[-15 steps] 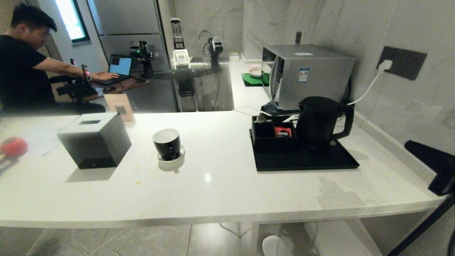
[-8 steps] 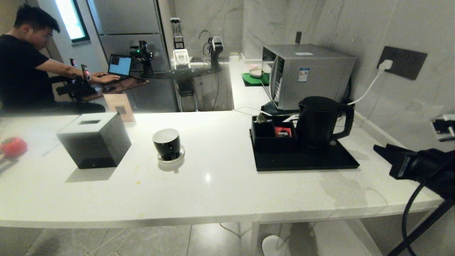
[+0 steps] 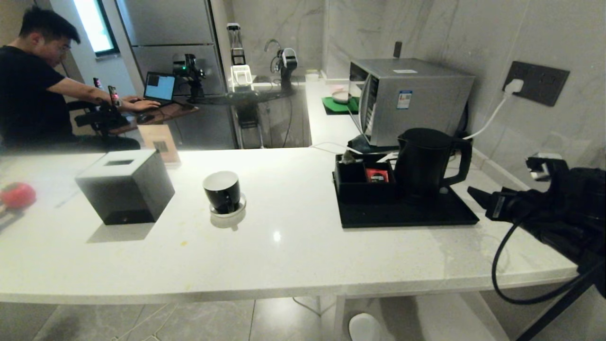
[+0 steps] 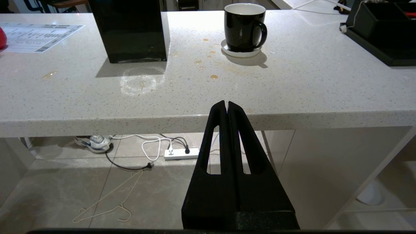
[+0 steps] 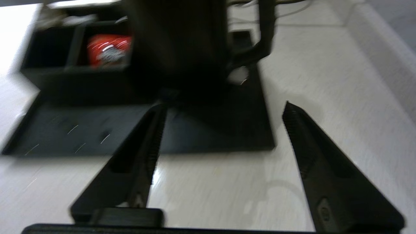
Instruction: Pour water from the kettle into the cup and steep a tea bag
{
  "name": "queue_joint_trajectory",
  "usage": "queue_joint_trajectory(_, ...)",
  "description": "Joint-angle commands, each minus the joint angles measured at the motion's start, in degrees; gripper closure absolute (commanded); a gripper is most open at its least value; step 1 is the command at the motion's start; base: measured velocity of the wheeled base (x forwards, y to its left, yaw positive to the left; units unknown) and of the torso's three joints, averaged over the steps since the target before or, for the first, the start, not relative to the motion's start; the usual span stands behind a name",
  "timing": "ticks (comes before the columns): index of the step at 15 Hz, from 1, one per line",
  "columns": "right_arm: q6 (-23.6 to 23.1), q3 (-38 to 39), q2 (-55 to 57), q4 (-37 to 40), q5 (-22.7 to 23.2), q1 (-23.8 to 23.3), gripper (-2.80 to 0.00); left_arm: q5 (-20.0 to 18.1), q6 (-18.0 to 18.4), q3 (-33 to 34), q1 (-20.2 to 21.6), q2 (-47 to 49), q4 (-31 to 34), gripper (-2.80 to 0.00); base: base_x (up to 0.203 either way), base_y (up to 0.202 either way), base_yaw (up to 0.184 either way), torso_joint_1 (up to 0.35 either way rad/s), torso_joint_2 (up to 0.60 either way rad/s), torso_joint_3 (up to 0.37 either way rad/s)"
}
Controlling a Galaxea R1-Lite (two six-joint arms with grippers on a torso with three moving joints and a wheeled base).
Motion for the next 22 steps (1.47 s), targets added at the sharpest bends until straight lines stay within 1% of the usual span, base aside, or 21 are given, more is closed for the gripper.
queue_joint_trajectory(1, 0.0, -5.6, 7.0, -0.5, -1.3, 0.0, -2.8, 0.0, 0.0, 0.0, 0.0, 0.0, 0.0, 0.0, 0.0, 0.0, 0.0, 0.0, 0.0, 0.0)
queue_joint_trajectory(2, 0.0, -7.5, 8.4, -0.5, -1.8, 0.0, -2.8, 0.0, 0.0, 0.0, 0.0, 0.0, 0.0, 0.0, 0.0, 0.0, 0.0, 0.0, 0.0, 0.0)
queue_joint_trajectory(3, -0.1, -8.9, 9.7, -0.5, -3.4, 0.0, -2.8, 0.0, 0.0, 0.0, 0.0, 0.0, 0.0, 0.0, 0.0, 0.0, 0.0, 0.0, 0.0, 0.0)
queue_joint_trajectory(5, -0.1, -11.6, 12.0, -0.4, -8.3, 0.2, -2.8, 0.0, 0.0, 0.0, 0.0, 0.0, 0.0, 0.0, 0.0, 0.0, 0.0, 0.0, 0.0, 0.0)
queue_joint_trajectory(8, -0.1, -14.3, 14.0, -0.3, -9.7, 0.1, -2.8, 0.0, 0.0, 0.0, 0.0, 0.0, 0.0, 0.0, 0.0, 0.0, 0.0, 0.0, 0.0, 0.0)
queue_joint_trajectory(10, -0.1, -16.5, 15.3, -0.2, -12.2, 0.1, -2.8, 0.0, 0.0, 0.0, 0.0, 0.0, 0.0, 0.0, 0.0, 0.0, 0.0, 0.0, 0.0, 0.0)
queue_joint_trajectory(13, -0.2, -19.1, 17.3, -0.3, -13.5, 0.1, -2.8, 0.0, 0.0, 0.0, 0.0, 0.0, 0.0, 0.0, 0.0, 0.0, 0.0, 0.0, 0.0, 0.0)
queue_joint_trajectory(15, -0.2, -21.6, 18.8, -0.1, -15.2, 0.1, -2.8, 0.0, 0.0, 0.0, 0.0, 0.0, 0.0, 0.0, 0.0, 0.0, 0.0, 0.0, 0.0, 0.0)
queue_joint_trajectory(22, -0.2, -27.5, 23.0, 0.2, -15.6, -0.1, -2.8, 0.0, 0.0, 0.0, 0.0, 0.0, 0.0, 0.0, 0.0, 0.0, 0.0, 0.0, 0.0, 0.0)
